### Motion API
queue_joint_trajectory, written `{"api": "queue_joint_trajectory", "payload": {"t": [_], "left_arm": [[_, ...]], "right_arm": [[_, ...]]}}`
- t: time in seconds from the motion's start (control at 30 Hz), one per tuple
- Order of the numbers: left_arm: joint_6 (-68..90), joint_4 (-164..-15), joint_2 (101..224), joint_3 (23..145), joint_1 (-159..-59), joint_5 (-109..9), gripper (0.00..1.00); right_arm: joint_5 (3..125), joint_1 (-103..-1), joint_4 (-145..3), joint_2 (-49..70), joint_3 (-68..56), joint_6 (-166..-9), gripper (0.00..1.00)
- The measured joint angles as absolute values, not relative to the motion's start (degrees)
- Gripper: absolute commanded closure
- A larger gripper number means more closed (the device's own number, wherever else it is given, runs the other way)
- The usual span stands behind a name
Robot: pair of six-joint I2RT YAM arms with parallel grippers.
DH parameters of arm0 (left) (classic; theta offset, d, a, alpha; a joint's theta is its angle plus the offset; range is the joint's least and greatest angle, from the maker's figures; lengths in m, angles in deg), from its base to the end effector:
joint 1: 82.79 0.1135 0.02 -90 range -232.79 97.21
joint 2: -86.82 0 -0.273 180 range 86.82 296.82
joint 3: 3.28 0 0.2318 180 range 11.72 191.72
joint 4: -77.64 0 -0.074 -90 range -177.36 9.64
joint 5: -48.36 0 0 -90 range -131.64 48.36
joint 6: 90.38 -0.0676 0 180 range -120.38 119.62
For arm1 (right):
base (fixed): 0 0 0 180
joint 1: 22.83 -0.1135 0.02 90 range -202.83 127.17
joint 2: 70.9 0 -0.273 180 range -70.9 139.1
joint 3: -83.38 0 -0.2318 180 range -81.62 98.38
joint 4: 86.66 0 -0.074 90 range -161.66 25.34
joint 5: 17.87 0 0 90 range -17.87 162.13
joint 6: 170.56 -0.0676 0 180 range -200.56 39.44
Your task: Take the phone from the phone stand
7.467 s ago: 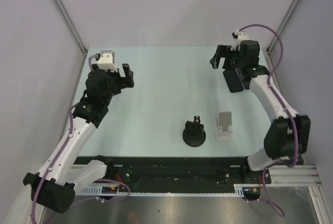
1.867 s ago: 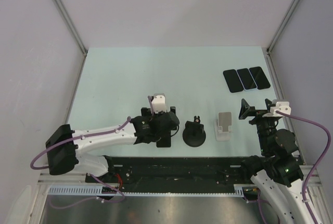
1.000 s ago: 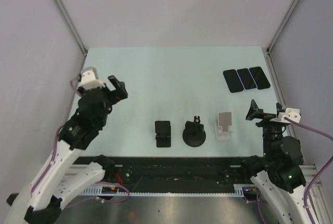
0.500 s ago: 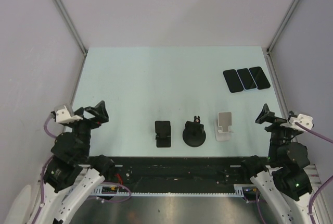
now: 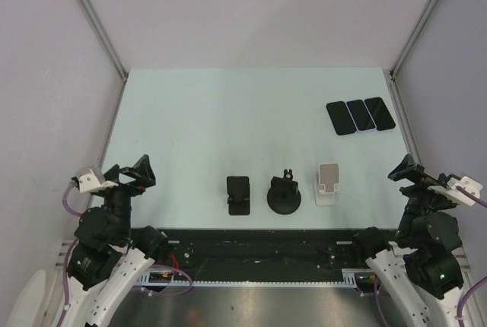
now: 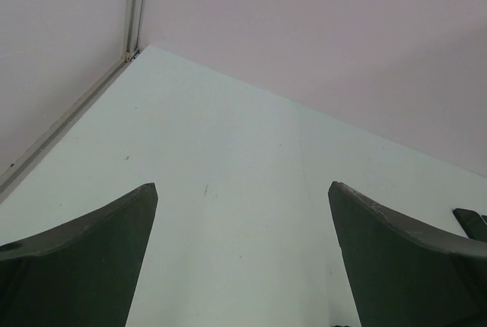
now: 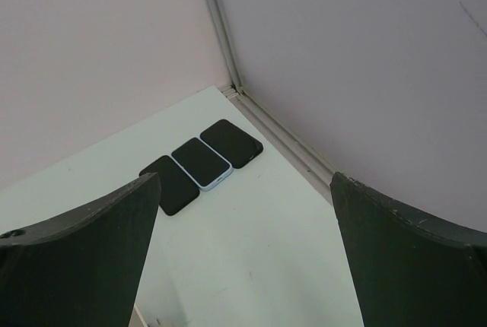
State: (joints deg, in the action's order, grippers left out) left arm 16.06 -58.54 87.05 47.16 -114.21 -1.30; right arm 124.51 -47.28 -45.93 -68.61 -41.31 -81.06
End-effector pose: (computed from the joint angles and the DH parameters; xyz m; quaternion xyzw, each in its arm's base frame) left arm 0.0400 0.0269 0.3067 -0.1733 0.6539 -0.0737 0.7328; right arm 0.0215 -0.0490 0.3341 0.2194 0.6220 -0.1194 0.7421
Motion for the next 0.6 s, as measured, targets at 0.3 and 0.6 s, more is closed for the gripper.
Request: {"api": "queue_joint_trajectory", "payload": {"t": [0.3, 0.6], "left_arm": [[15.12, -58.54, 87.05, 47.08, -114.21, 0.34, 0.0], [13.46, -58.54, 87.05, 47.03, -114.21, 0.05, 0.0]], "right_arm": [[133.4, -50.95, -44.81, -68.61, -41.31, -86.08, 0.0], [135.28, -53.16, -43.15, -68.61, -41.31, -88.22, 0.0]]}}
